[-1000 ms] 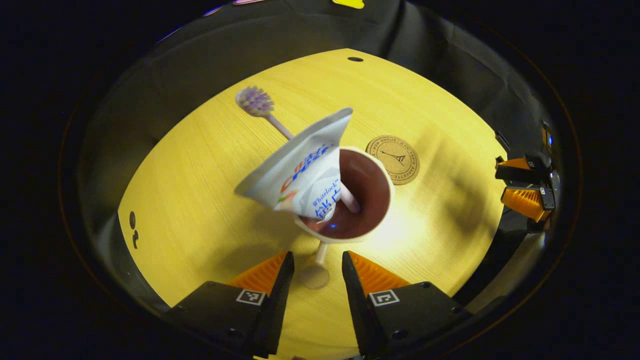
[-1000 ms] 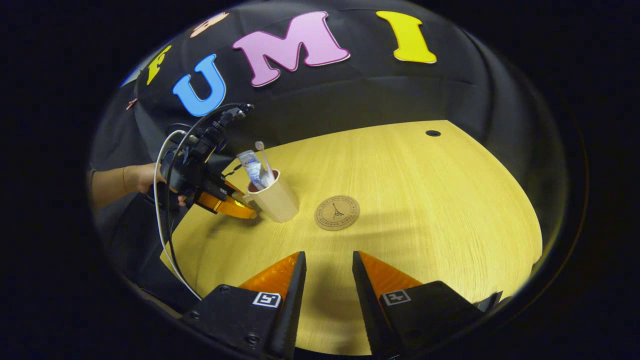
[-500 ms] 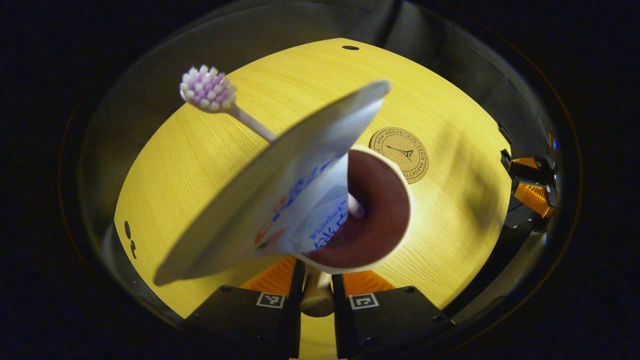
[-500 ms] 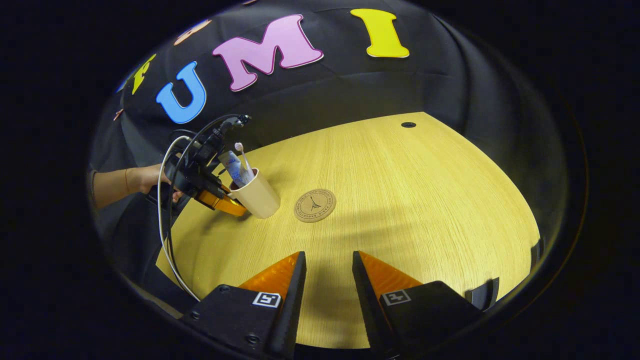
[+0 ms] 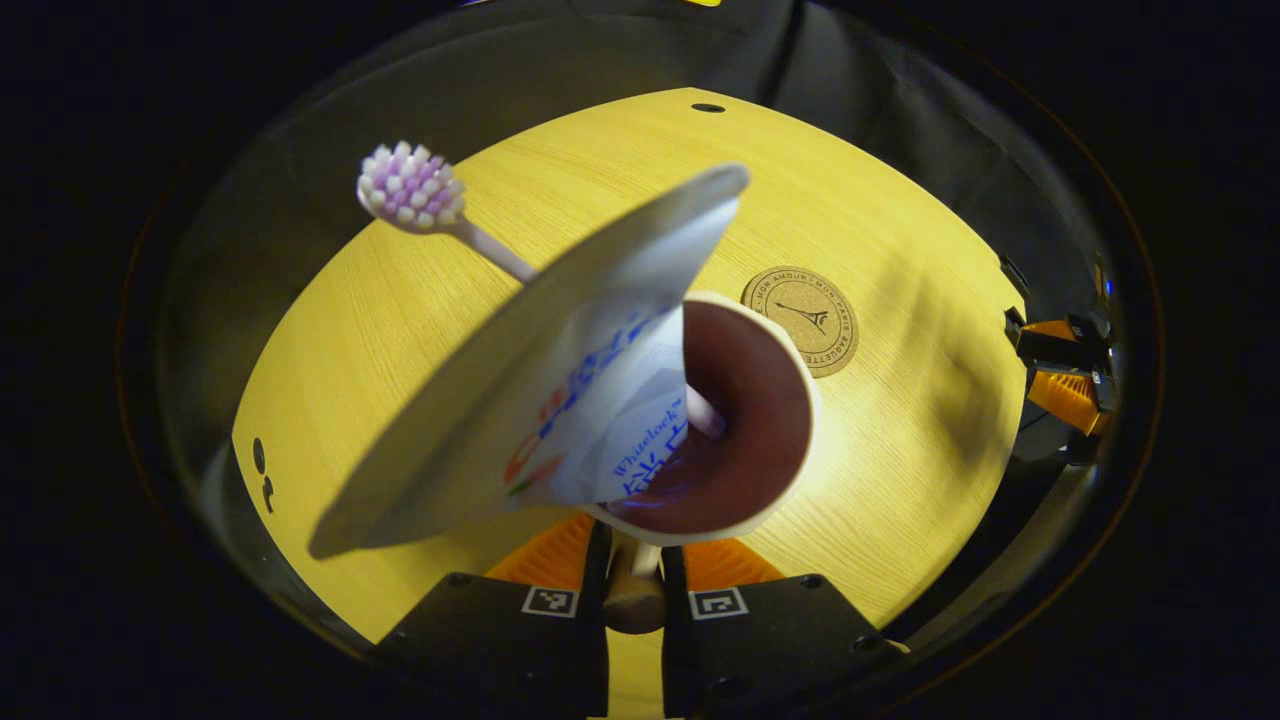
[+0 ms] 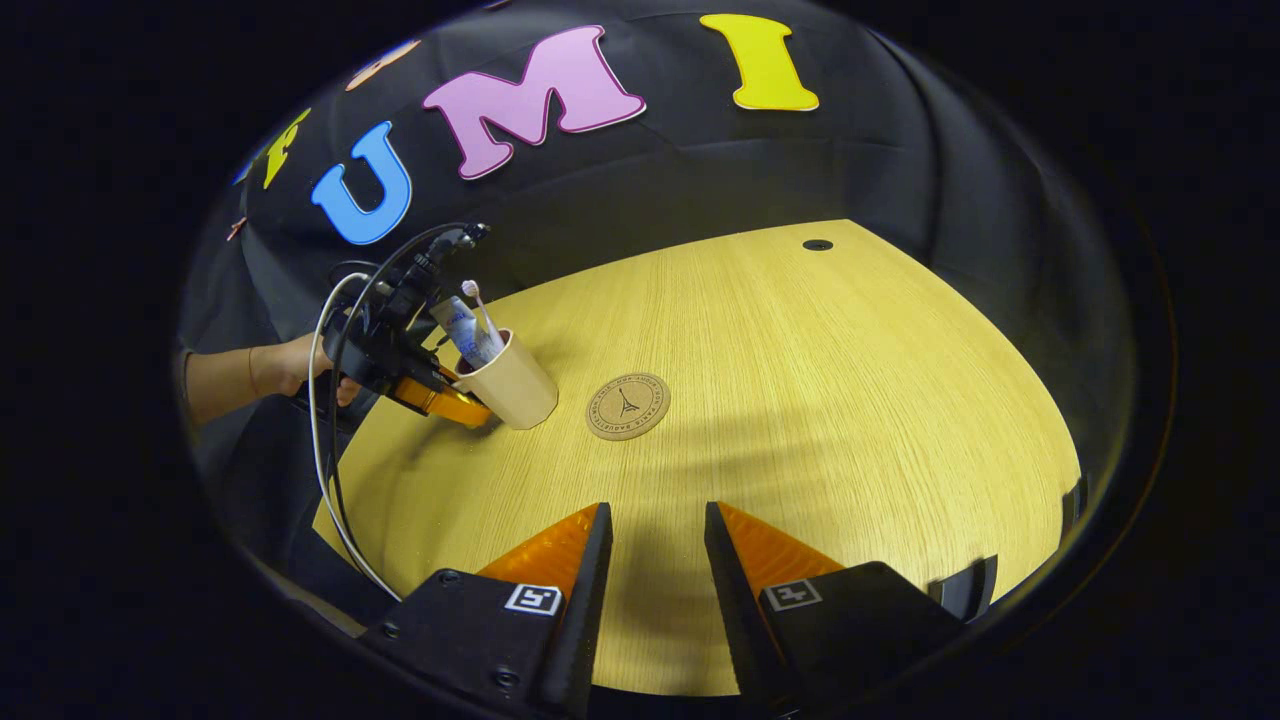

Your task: Put the toothbrush and toothpaste on the desktop into the cup, then pick up the cup and place it on the coaster on the desktop.

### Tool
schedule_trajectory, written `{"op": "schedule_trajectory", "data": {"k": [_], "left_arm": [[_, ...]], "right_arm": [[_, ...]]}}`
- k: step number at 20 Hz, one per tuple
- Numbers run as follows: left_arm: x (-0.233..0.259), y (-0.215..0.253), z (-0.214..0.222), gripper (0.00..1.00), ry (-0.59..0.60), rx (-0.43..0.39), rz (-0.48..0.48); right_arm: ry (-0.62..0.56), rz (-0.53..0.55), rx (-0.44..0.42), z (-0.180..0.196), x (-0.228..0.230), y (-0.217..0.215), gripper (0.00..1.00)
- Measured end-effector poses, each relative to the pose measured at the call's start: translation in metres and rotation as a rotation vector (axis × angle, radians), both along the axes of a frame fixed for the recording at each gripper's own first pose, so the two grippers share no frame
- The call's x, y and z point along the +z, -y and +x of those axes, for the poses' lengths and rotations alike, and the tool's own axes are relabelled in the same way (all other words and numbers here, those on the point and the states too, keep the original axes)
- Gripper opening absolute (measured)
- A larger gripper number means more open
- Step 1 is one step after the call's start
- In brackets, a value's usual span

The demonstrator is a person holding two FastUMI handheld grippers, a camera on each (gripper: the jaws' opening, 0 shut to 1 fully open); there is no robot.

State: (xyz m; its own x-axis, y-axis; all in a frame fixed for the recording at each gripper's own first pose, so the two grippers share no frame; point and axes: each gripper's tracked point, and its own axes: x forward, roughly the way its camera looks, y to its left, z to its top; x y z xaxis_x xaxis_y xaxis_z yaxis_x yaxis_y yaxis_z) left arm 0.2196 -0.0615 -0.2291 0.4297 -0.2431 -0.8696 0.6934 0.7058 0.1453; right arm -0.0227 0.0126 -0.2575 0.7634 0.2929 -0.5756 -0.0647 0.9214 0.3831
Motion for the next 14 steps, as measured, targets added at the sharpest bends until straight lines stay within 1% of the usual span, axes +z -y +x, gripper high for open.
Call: {"op": "schedule_trajectory", "data": {"k": [2, 6, 14], "left_arm": [[0.010, 0.006, -0.002, 0.25, 0.013, -0.020, 0.000], [0.023, 0.033, -0.007, 0.25, 0.014, -0.054, -0.015], [0.033, 0.090, -0.009, 0.25, 0.017, -0.133, 0.014]], "right_arm": [[0.000, 0.002, 0.000, 0.000, 0.000, 0.002, 0.58], [0.002, 0.012, -0.013, -0.002, 0.000, 0.010, 0.58], [0.003, 0.019, -0.055, -0.013, 0.000, 0.036, 0.58]]}}
